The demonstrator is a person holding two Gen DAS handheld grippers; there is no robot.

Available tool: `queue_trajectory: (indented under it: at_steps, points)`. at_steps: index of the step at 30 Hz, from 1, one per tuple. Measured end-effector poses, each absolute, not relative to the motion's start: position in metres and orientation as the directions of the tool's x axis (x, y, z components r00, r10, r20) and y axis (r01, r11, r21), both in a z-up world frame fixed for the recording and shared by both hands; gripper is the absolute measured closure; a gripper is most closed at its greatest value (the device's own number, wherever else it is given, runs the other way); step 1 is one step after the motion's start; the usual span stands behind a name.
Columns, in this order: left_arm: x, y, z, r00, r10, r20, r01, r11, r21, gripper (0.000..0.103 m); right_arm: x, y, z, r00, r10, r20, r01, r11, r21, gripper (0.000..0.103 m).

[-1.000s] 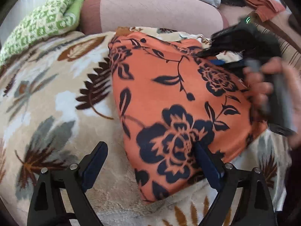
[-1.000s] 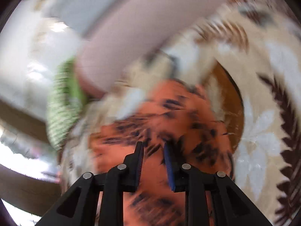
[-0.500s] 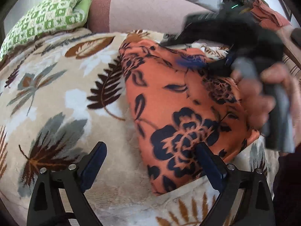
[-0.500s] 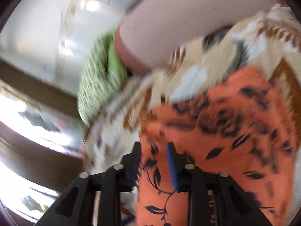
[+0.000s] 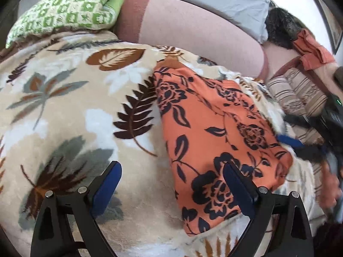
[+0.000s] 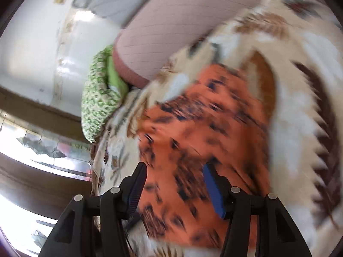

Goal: Fold small clothes

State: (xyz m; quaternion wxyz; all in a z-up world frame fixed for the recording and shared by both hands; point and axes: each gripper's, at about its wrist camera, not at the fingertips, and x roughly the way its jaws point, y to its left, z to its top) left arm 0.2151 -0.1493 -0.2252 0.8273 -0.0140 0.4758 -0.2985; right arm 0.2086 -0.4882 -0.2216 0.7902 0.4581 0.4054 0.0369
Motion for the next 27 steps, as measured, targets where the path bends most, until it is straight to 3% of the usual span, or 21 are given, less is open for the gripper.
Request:
queue_trajectory:
  at_steps: [5, 8, 17, 22, 27]
  points:
    - [0.198, -0.177, -0.251, 0.327, -0.415, -0.849, 0.574, 0.801, -0.170, 0.006, 0.154, -0.495, -0.249, 0.636, 0.404, -0.658, 0.413, 0.542, 0.732, 0.046]
    - [0.193, -0.178, -0.258, 0.322, -0.418, -0.849, 0.559, 0.808, -0.186, 0.004, 0.162, -0.494, -0.272, 0.600, 0.405, -0.689, 0.438, 0.554, 0.708, 0.046]
    - [0.207, -0.168, -0.249, 0.298, -0.488, -0.821, 0.466, 0.824, -0.321, 0.004, 0.181, -0.477, -0.266, 0.555, 0.353, -0.753, 0.435, 0.649, 0.624, 0.043]
    - [0.205, -0.169, -0.224, 0.457, -0.427, -0.780, 0.458, 0.865, -0.205, 0.004, 0.179, -0.481, -0.242, 0.601, 0.362, -0.712, 0.430, 0.605, 0.670, 0.043]
    - [0.215, -0.183, -0.230, 0.493, -0.331, -0.805, 0.458, 0.885, -0.083, 0.004, 0.202, -0.479, -0.192, 0.722, 0.247, -0.647, 0.337, 0.691, 0.640, 0.043]
